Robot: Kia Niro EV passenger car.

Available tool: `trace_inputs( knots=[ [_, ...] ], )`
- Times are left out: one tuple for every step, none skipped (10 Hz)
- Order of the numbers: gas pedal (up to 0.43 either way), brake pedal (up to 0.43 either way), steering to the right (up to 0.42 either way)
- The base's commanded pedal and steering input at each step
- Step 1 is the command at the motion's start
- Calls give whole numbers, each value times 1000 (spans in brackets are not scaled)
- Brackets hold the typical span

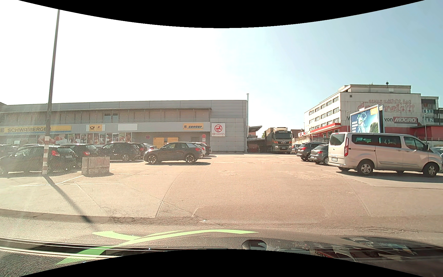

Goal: Follow the waypoints while adhering to traffic rules and regulations

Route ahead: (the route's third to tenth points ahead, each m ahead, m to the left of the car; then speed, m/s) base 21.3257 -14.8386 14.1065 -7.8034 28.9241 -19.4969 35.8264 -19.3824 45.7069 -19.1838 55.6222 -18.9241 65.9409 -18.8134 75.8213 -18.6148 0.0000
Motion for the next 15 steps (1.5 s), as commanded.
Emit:
trace_inputs(
  knots=[
    [0,427,-55],
    [0,427,-55],
    [0,421,-55],
    [0,421,-55],
    [0,421,-55],
    [0,421,-55],
    [0,421,-56],
    [0,421,-55],
    [0,421,-56],
    [0,421,-56],
    [0,421,-55],
    [0,421,-55],
    [0,421,-56],
    [0,421,-56],
    [0,421,-56]
  ],
)
